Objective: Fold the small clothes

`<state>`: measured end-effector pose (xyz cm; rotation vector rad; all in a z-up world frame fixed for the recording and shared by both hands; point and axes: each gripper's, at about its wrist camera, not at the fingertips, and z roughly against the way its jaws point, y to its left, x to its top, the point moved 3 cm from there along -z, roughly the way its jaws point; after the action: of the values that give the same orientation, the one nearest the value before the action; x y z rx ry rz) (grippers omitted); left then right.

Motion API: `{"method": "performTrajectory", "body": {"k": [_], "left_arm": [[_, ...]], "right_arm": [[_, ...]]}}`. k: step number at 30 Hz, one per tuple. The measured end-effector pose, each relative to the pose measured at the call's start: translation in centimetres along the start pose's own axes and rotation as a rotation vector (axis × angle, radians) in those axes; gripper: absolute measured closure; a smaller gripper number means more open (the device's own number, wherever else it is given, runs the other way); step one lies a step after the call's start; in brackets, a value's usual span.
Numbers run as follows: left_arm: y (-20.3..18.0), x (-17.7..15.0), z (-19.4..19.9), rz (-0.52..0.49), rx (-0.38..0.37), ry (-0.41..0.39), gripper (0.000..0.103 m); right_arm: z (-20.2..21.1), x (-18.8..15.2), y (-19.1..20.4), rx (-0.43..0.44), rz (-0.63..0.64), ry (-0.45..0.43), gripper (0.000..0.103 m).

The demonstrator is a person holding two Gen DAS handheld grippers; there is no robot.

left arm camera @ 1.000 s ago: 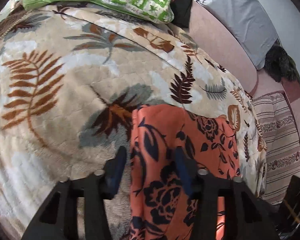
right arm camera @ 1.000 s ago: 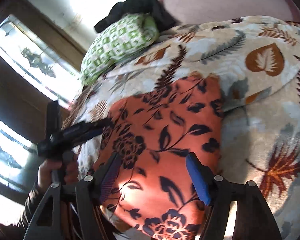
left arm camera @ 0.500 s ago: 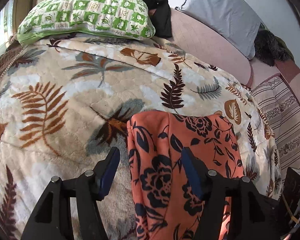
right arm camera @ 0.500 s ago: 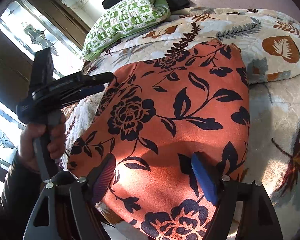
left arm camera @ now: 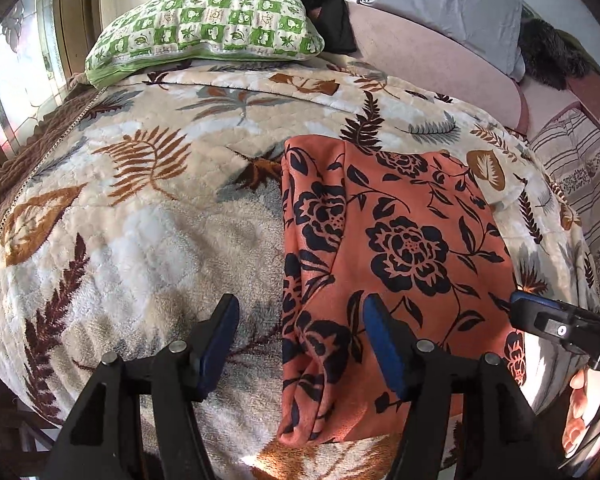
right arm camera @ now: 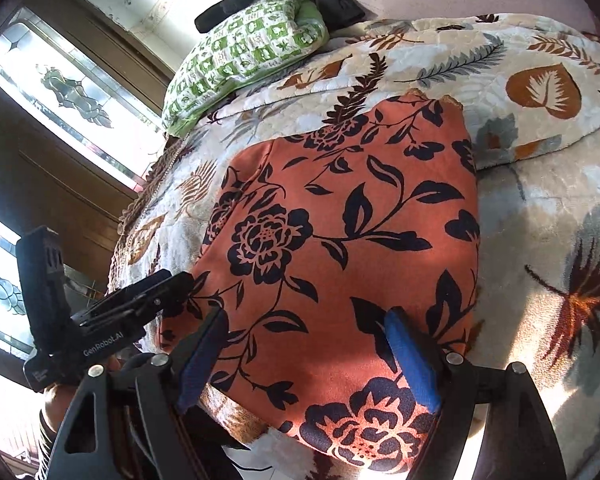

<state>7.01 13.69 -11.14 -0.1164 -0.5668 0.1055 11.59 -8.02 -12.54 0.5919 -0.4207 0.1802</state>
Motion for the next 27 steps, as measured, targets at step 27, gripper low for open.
{"method": "performTrajectory", "body": {"k": [27], "left_arm": [[0.5,1.2,-4.9,0.105,-0.169,0.094,0.018]], "right_arm": [[2.6,2.0,-9.8,0.052,-0.329,-0.067,0.019]]}}
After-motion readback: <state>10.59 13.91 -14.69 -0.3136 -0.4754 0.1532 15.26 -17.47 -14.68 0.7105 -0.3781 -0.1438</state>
